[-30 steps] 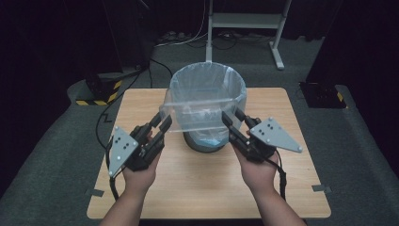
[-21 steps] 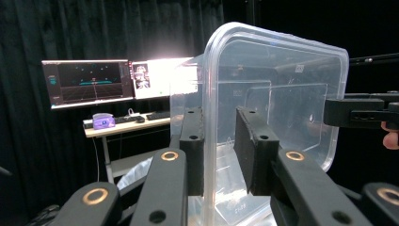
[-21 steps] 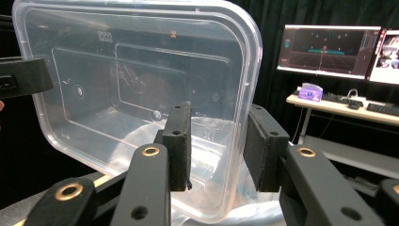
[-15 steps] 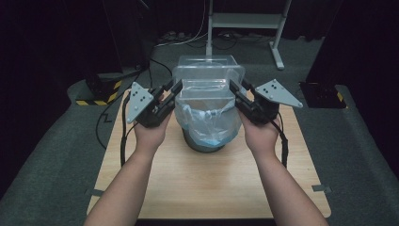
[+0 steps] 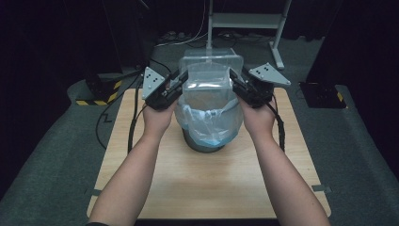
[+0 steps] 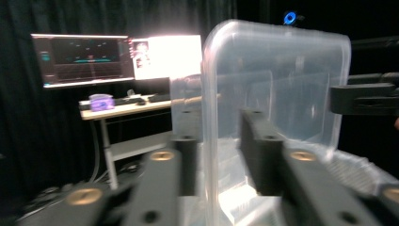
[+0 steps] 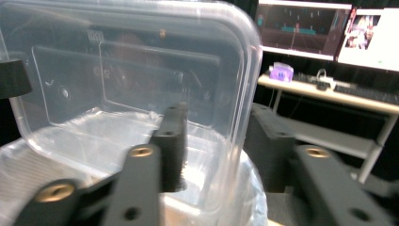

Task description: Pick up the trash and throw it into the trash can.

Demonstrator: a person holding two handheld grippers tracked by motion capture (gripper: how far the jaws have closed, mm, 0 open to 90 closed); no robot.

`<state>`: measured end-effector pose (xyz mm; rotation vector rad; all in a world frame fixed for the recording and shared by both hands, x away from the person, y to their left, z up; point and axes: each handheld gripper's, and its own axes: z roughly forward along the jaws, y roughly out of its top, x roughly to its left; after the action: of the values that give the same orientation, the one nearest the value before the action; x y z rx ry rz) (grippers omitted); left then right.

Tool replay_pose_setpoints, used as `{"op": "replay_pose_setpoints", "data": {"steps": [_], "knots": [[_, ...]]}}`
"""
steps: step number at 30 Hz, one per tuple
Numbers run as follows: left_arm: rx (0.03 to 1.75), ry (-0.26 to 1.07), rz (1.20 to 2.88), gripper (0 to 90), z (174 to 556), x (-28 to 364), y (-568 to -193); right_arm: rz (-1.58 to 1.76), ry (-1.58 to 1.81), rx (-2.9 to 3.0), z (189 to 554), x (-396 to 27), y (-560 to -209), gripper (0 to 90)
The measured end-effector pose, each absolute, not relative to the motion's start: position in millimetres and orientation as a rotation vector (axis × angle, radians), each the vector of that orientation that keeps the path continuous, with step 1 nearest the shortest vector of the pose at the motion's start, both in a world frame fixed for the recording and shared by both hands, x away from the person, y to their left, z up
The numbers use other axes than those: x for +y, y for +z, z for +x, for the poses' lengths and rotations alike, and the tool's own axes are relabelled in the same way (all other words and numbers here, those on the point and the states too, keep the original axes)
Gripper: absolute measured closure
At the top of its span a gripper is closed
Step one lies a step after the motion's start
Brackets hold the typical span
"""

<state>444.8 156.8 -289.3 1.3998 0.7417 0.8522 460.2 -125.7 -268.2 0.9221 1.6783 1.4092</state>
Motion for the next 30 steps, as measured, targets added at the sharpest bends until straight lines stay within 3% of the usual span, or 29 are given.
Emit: {"op": "replay_pose_setpoints", "data": {"steps": [3, 16, 30], "knots": [[0.757, 0.825, 1.402, 50.1, 441, 159, -292, 0.897, 1.408, 1.710, 457, -127, -273, 43.2], [0.784, 0.827, 1.459, 44.7, 412, 174, -304, 0.903, 1.427, 1.745, 436, -139, -289, 35.6], [0.852, 0.803, 1.521, 44.3, 366, 203, -370, 0.898, 1.400, 1.758, 394, -165, -334, 36.2]]}}
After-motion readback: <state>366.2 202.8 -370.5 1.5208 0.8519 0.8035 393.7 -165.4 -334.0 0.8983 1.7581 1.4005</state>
